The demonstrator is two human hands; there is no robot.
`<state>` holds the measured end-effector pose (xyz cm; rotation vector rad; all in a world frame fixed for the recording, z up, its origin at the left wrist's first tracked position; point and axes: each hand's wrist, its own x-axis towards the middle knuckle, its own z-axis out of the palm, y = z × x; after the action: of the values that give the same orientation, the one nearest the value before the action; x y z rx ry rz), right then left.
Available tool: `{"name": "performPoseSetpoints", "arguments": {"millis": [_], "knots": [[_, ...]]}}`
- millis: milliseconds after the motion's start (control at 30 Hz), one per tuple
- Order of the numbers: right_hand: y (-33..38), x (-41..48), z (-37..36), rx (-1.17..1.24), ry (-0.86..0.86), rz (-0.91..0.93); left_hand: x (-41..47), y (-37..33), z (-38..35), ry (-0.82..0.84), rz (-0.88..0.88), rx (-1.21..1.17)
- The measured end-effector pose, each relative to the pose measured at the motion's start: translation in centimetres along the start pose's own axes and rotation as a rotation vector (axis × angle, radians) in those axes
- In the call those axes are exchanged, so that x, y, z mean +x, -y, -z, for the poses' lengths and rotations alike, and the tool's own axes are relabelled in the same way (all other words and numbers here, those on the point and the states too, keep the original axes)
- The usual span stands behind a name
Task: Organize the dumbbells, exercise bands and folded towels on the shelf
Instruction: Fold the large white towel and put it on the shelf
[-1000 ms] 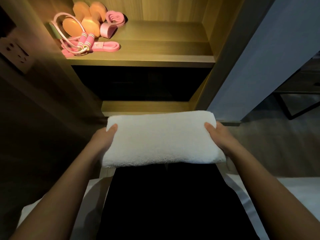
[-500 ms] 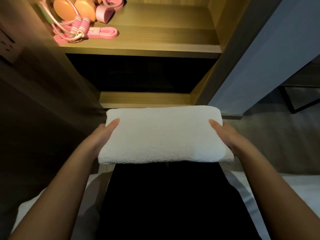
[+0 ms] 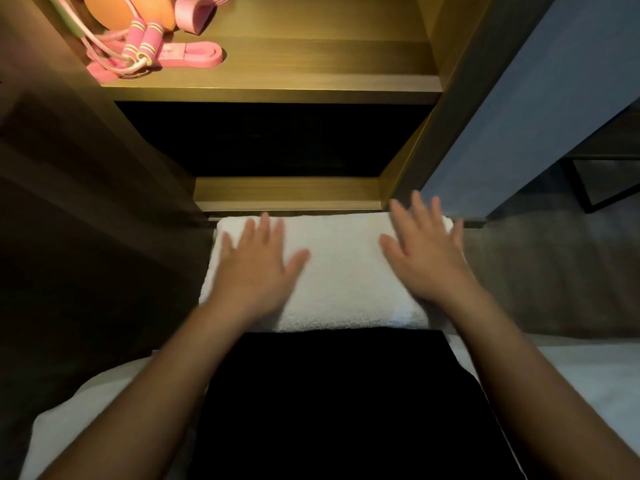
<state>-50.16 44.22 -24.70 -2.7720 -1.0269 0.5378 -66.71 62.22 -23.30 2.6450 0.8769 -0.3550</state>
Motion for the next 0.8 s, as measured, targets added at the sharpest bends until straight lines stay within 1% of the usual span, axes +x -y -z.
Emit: {"name": "performPoseSetpoints", "arguments": {"millis": [33, 100, 200, 267, 333, 400, 533, 667, 733, 800], "knots": [[1.1, 0.2, -0.5, -0.051, 0.062, 0.06, 0.0, -0.6, -1.0, 0.081, -0.067, 0.097], [1.8, 0.4, -2.1, -0.115, 0.177, 0.109, 0.5, -0.5, -2.5, 0.121, -0.163, 0.164], [1.3, 0.2, -3.2, -0.17, 0.181, 0.09, 1.7, 0.3, -2.9, 0.125, -0.315, 0.176], [1.2, -0.3, -3.3, -0.193, 0.167, 0.092, 2.6, 0.5, -2.8, 0.149, -0.359, 0.185], [1.2, -0.4, -3.3, -0.18, 0.167, 0.082, 3.2, 0.5, -2.8, 0.167, -0.346, 0.172], [1.0, -0.5, -3.1, -0.13, 0.183, 0.042, 3.8, 0.4, -2.8, 0.179, -0.287, 0.147], [0.2, -1.5, -2.7, -0.042, 0.223, -0.11, 5.3, 1.2, -2.9, 0.142, -0.083, 0.094], [-0.2, -1.7, -2.1, -0.045, 0.27, -0.231, 7.2, 1.7, -2.5, 0.122, 0.07, 0.101], [0.2, -1.0, -1.4, -0.085, 0.251, -0.226, 7.7, 1.5, -2.3, 0.104, 0.062, 0.111], [1.2, 0.2, -0.9, -0.106, 0.165, -0.129, 7.7, 1.0, -2.2, 0.079, -0.033, 0.067]]}}
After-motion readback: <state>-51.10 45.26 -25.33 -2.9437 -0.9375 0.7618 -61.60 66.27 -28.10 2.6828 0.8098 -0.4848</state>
